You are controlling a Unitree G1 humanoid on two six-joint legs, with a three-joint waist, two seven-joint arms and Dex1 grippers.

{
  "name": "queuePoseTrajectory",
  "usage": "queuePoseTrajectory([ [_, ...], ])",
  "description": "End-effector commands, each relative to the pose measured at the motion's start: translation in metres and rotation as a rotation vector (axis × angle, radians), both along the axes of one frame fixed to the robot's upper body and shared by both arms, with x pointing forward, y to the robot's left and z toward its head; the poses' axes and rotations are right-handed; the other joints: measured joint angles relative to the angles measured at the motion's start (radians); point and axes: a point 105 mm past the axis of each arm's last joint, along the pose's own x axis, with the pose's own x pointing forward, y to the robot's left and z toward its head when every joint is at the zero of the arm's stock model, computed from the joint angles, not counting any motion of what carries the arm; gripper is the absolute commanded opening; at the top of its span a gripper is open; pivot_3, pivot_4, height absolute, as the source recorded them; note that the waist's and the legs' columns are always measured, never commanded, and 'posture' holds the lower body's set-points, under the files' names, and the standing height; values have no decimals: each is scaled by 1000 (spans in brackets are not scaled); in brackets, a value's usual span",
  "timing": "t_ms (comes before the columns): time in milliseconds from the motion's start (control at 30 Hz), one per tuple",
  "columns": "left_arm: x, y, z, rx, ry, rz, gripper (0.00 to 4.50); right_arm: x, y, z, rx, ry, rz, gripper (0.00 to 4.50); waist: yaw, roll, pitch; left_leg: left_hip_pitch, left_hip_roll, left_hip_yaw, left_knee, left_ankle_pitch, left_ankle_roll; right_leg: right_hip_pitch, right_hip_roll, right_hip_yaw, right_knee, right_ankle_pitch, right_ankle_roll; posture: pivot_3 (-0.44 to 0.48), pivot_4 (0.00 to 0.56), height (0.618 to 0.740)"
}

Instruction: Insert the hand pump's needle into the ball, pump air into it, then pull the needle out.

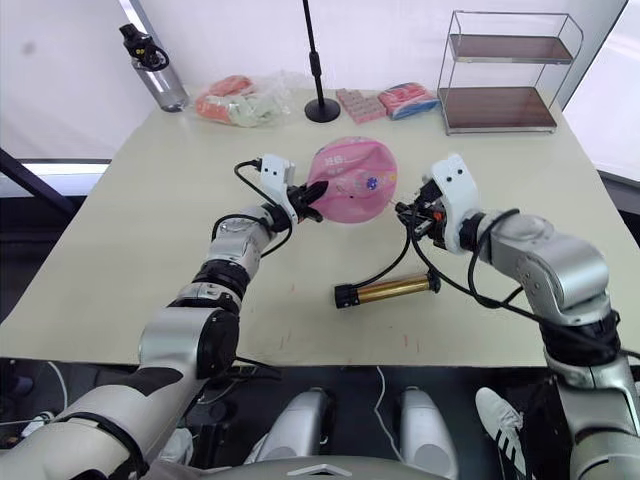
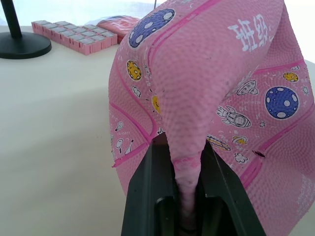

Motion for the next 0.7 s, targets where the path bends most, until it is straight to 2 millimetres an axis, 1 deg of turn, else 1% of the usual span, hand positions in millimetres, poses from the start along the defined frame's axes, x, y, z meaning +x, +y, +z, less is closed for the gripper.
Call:
queuePoseTrajectory([
  [33, -1, -8, 13, 21, -71, -27, 84, 5, 7, 4, -37, 43, 35, 310, 0, 0, 0, 0, 0, 0, 0, 0, 0, 0, 0, 0, 0, 0, 0, 0, 150, 731],
  [200, -3, -11, 8, 40, -80, -28, 84, 24, 14, 3, -82, 100, 34, 310, 1, 0, 0, 0, -1, 0, 0, 0, 0, 0, -1, -1, 0, 0, 0, 0, 150, 731],
  [333, -6, -12, -1, 61, -77, -30, 84, 41, 24, 6, -107, 144, 23, 310, 1, 0, 0, -1, -1, -1, 0, 0, 0, -1, -2, -1, 0, 0, 0, 0, 150, 731],
  [533, -10, -13, -10, 62, -72, -27, 84, 56, 41, 10, -171, 184, 34, 310, 2, 1, 0, -1, -2, -1, -1, 0, 0, -2, -2, -2, 1, 0, 0, 0, 150, 731],
  [700, -12, -15, -13, 68, -75, -31, 84, 59, 56, 11, -188, 218, 74, 310, 1, 1, 0, -2, -2, -1, -1, 0, 0, -2, -3, -2, 0, 0, 0, 0, 150, 731],
])
